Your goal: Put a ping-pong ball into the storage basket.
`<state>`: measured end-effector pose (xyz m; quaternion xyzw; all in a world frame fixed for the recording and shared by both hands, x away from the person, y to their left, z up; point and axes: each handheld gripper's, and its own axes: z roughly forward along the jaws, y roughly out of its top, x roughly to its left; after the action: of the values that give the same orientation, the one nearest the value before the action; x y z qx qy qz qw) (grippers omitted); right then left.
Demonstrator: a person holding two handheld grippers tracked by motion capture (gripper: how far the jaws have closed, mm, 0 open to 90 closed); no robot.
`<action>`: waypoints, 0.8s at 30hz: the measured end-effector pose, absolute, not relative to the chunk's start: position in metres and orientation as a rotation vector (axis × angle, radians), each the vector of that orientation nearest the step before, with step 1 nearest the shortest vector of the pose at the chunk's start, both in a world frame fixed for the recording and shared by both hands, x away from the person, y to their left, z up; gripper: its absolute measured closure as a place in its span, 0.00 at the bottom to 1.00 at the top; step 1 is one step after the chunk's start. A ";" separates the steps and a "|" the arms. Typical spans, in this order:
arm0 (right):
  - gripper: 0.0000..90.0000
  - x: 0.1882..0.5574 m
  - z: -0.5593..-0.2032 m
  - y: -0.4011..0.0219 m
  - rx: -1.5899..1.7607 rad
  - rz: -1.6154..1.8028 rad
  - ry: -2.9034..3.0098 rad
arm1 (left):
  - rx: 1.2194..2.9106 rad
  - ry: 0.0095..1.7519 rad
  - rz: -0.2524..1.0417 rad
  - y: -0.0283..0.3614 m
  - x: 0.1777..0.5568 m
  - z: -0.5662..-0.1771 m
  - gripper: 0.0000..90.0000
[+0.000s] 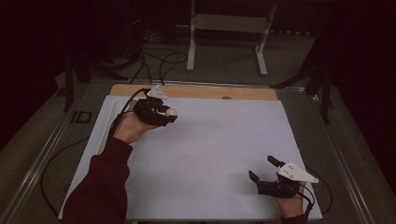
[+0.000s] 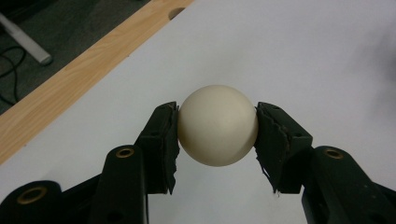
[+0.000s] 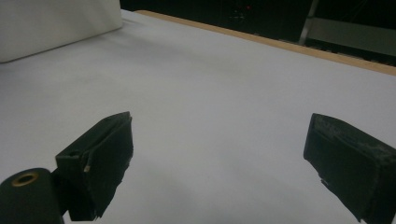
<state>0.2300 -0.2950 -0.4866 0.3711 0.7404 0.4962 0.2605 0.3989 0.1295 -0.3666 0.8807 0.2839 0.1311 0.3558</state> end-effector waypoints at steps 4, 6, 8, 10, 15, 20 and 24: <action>0.09 0.230 -0.487 -0.295 1.005 1.344 2.005 | 2.269 0.709 0.333 0.130 0.397 -0.365 0.57; 0.09 0.230 -0.487 -0.295 1.005 1.345 2.007 | 2.268 0.702 0.330 0.130 0.397 -0.365 0.57; 0.09 0.230 -0.487 -0.295 1.005 1.345 2.007 | 2.270 0.696 0.331 0.130 0.396 -0.365 0.57; 0.09 0.230 -0.487 -0.295 1.008 1.343 2.004 | 2.274 0.689 0.329 0.131 0.396 -0.365 0.57; 0.09 0.230 -0.487 -0.295 1.004 1.345 2.008 | 2.279 0.674 0.327 0.131 0.394 -0.364 0.57; 0.09 0.230 -0.487 -0.295 1.008 1.343 2.004 | 2.272 0.660 0.324 0.132 0.392 -0.363 0.57; 0.09 0.230 -0.487 -0.295 1.005 1.345 2.006 | 2.271 0.655 0.323 0.133 0.390 -0.361 0.57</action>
<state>0.2304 -0.2946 -0.4868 0.3712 0.7404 0.4966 0.2598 0.3901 0.1331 -0.3614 0.8849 0.2551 0.1257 0.3690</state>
